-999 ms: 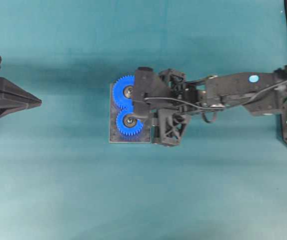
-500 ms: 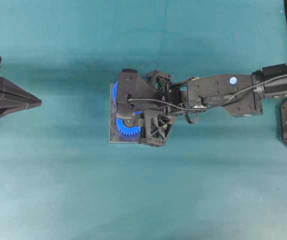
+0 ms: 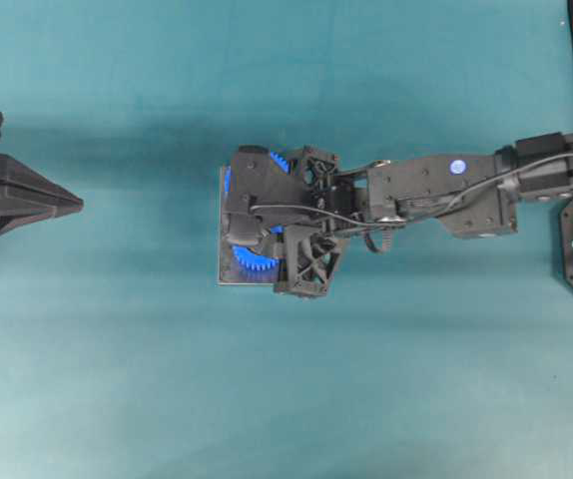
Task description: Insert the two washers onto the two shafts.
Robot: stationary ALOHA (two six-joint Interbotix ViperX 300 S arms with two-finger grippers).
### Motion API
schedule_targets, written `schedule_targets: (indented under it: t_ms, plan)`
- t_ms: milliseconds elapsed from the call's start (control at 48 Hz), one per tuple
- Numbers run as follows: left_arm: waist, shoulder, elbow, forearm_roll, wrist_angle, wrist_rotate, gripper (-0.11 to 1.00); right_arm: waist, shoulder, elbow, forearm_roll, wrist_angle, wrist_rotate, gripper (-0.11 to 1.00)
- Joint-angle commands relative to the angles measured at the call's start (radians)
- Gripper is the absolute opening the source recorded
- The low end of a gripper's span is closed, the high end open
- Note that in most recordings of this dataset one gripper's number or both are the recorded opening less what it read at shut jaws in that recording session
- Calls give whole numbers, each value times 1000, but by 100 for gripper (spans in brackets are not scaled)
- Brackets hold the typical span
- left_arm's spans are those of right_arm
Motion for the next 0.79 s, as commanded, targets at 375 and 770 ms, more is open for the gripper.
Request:
schedule_targets:
  t_ms: [375,770]
  plan:
    - [2,2,-18,3,-9,0,0,2,-11,-34,0,14,3,32]
    - [2,0,-17,3,-9,-25,0,-3,-41,-54,-5,17,-11,75]
